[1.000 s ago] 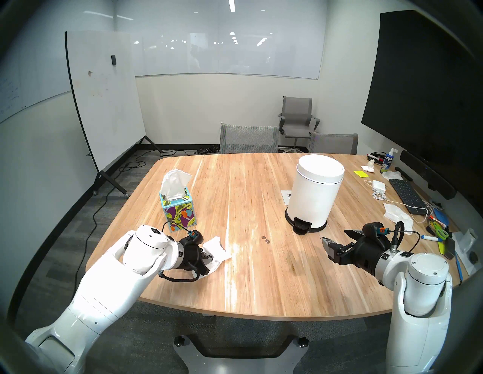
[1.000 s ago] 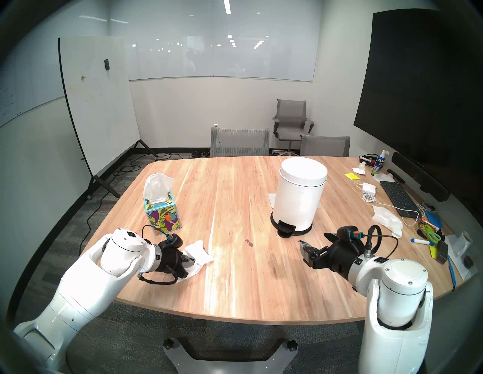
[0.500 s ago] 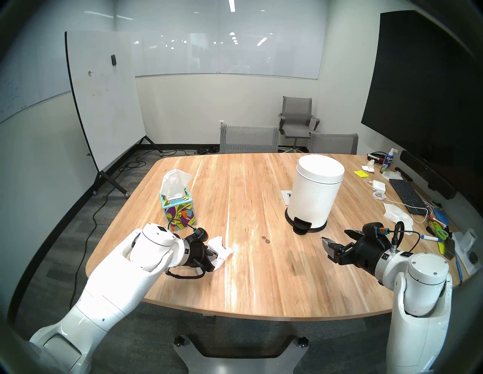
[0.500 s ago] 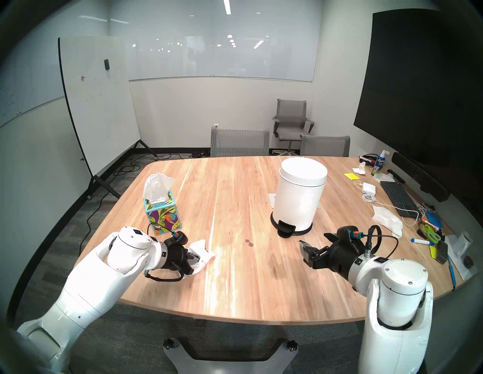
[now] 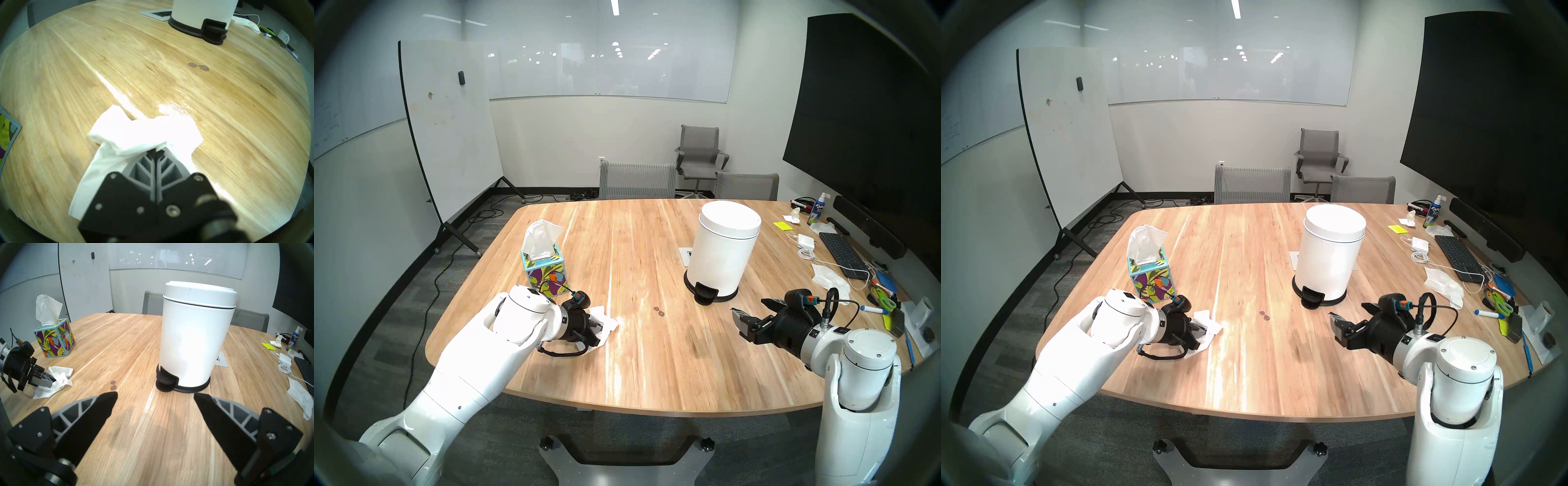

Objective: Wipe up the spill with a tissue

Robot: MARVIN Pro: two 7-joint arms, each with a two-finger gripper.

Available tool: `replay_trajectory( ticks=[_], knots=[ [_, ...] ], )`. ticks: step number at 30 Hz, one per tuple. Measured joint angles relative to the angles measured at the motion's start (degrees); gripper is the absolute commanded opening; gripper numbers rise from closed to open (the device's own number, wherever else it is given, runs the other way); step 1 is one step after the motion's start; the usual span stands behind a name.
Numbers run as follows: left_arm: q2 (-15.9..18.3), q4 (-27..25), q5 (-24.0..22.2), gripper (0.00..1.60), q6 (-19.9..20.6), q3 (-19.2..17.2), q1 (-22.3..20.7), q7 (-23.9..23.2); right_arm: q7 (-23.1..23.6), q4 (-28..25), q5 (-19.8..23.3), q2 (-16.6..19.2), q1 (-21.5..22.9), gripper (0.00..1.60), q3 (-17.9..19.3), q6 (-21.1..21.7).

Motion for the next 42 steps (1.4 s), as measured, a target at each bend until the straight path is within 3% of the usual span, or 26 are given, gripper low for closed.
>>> replay_trajectory(
  ticks=[18, 42],
  knots=[
    [-2.91, 9.86, 0.04, 0.0, -4.14, 1.57, -6.79, 0.02, 0.0, 0.0, 0.0, 0.0, 0.0, 1.6, 0.0, 0.0],
    [-1.86, 17.55, -0.13, 0.0, -11.43, 1.02, -10.01, -4.39, 0.0, 0.0, 0.0, 0.0, 0.0, 1.6, 0.0, 0.0]
  ],
)
